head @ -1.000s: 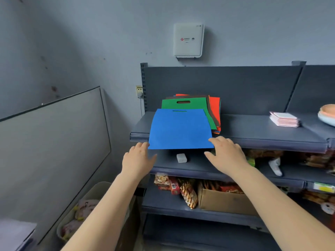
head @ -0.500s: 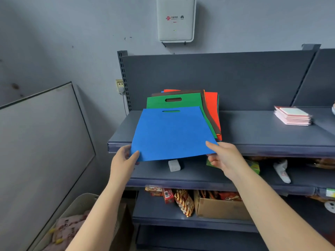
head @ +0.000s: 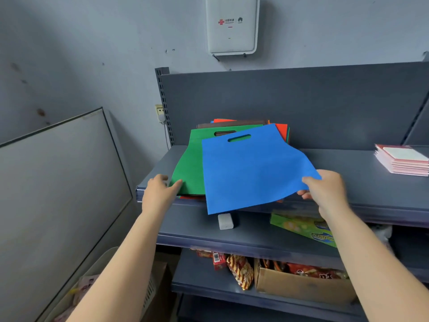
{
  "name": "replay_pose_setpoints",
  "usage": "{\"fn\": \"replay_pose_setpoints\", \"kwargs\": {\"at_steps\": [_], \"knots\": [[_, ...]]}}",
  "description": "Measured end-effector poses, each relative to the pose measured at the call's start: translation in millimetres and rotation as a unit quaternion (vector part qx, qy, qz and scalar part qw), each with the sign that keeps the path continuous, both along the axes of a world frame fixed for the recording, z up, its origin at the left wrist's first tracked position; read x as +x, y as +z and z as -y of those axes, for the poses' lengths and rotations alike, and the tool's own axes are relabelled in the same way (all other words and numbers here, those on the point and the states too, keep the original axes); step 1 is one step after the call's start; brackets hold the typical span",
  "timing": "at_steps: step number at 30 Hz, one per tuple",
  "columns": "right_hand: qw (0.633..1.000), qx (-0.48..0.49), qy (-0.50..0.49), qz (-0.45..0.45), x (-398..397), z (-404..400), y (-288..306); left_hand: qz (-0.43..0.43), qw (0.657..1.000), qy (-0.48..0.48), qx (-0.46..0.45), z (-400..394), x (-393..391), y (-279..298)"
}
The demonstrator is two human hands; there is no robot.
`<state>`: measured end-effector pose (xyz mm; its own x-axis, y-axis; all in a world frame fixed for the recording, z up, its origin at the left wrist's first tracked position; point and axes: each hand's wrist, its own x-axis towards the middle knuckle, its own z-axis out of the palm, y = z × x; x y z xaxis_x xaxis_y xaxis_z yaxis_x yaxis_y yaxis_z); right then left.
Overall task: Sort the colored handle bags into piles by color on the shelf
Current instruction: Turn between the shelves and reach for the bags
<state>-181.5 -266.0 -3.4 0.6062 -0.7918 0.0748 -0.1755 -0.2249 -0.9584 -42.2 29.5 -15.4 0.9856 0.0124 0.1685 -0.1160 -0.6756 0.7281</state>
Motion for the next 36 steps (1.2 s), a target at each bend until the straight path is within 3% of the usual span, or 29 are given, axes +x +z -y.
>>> {"fn": "replay_pose_setpoints", "kwargs": {"at_steps": [4, 10, 17, 20, 22, 26, 36], "knots": [[0.998, 0.047, 0.031, 0.003, 10, 12, 1, 0.002, 0.999, 0.014, -0.03, 1, 7, 8], [0.997, 0.009, 0.062, -0.04, 21, 21, 8, -0.022, 1.0, -0.004, 0.01, -2, 11, 27], [0.994, -0.041, 0.096, -0.014, 25, 14, 10, 0.042, 0.981, 0.03, 0.189, 5, -6, 43], [0.993, -0.033, 0.111, 0.028, 23, 8, 10, 0.09, 0.971, 0.038, 0.217, 4, -16, 46], [0.991, -0.021, 0.122, 0.047, 22, 4, 9, 0.125, 0.976, 0.016, 0.177, 2, -21, 47], [0.983, 0.014, 0.163, 0.078, 20, -7, 4, 0.181, 0.983, 0.01, 0.002, -5, -38, 44], [0.925, 0.127, 0.287, 0.215, 16, -86, 6, 0.336, 0.912, 0.149, -0.181, -80, -99, 53]]}}
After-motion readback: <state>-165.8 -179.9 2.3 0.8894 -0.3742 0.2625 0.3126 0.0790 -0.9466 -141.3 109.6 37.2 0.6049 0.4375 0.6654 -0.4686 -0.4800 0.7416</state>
